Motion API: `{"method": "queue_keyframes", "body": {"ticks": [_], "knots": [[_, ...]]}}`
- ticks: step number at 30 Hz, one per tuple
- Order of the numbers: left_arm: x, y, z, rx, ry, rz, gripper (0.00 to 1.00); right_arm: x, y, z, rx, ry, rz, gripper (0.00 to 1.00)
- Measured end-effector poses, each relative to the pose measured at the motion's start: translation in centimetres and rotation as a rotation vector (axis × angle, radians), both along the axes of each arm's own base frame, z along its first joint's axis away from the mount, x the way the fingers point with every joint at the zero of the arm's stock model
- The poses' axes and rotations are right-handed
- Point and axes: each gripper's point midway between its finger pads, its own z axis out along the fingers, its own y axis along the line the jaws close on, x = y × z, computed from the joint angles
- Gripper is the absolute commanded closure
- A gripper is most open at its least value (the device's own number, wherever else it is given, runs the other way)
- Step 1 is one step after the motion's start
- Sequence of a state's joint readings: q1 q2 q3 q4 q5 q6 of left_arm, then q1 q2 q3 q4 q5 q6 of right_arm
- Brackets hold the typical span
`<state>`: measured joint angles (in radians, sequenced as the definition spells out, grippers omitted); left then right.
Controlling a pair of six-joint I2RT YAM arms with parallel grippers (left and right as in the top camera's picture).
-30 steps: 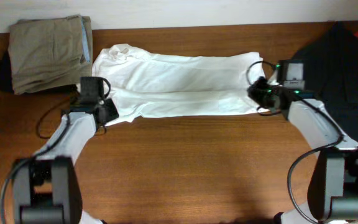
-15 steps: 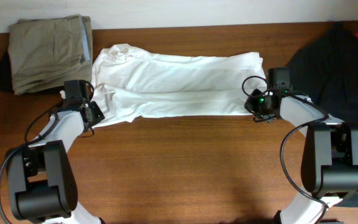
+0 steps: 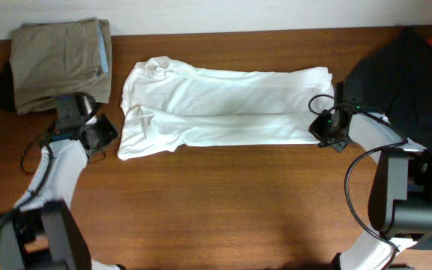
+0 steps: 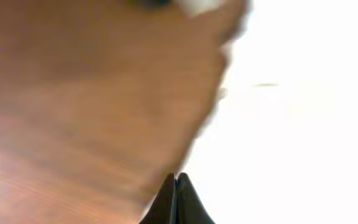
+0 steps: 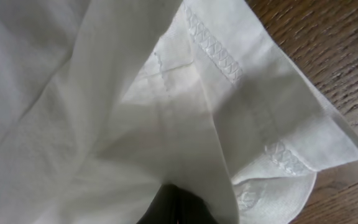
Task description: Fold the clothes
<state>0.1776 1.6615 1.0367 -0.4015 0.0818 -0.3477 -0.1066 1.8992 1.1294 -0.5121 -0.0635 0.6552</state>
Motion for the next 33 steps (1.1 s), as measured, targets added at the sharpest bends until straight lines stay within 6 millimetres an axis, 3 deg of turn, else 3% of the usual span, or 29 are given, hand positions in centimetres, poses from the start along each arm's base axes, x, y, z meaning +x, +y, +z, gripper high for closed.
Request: {"method": "queue_keyframes", "body": {"ticks": [2,4,6,7,9,12,18,21,26,29,30,31,32,33], "knots": [[1.2,-3.1,2.5,-0.007,-0.076,-0.104,0.99,0.1,0.0,0.0,0.008,-0.004,0.000,0.96],[2.0,-6.4,2.2,-0.021,-0.092,-0.200,0.99,0.1,0.0,0.0,0.008,-0.004,0.000,0.96],[2.9,-7.8,0.0,-0.028,-0.078,-0.237,0.99,0.1,0.1,0.0,0.011,-0.008,0.000,0.96],[2.8,-7.9,-2.6,-0.035,-0.023,-0.238,0.99,0.2,0.0,0.0,0.011,-0.008,-0.001,0.96],[2.5,-7.9,-5.5,-0.042,0.038,-0.237,0.99,0.2,0.0,0.1,0.012,-0.010,-0.001,0.96],[2.4,-7.8,-6.9,-0.041,0.065,-0.234,0.99,0.2,0.1,0.1,0.013,-0.012,0.000,0.96],[1.6,-4.9,-7.1,0.086,0.133,-0.113,1.00,-0.1,0.1,0.0,0.015,0.001,0.001,0.96],[0.5,-3.7,-7.3,0.080,0.184,-0.034,1.00,-1.3,0.4,0.2,0.027,0.041,0.002,0.96],[-3.6,1.1,-7.3,0.043,0.324,0.179,1.00,-2.0,0.5,4.2,0.021,-0.012,0.004,0.96],[-5.8,3.2,-6.2,0.048,0.344,0.258,1.00,-1.9,0.5,4.8,0.023,-0.029,0.009,0.96],[-5.5,3.5,-4.6,0.053,0.298,0.267,1.00,-1.5,0.9,4.9,0.042,-0.045,0.020,0.94],[-5.2,3.6,-3.3,0.058,0.261,0.270,1.00,-0.8,1.4,5.2,0.064,-0.082,0.051,0.81],[-5.0,3.7,-2.3,0.061,0.229,0.271,1.00,-0.2,2.0,5.5,0.085,-0.112,0.085,0.55],[-5.0,3.7,-2.2,0.061,0.227,0.271,1.00,-0.1,2.3,5.6,0.085,-0.117,0.106,0.41]]}}
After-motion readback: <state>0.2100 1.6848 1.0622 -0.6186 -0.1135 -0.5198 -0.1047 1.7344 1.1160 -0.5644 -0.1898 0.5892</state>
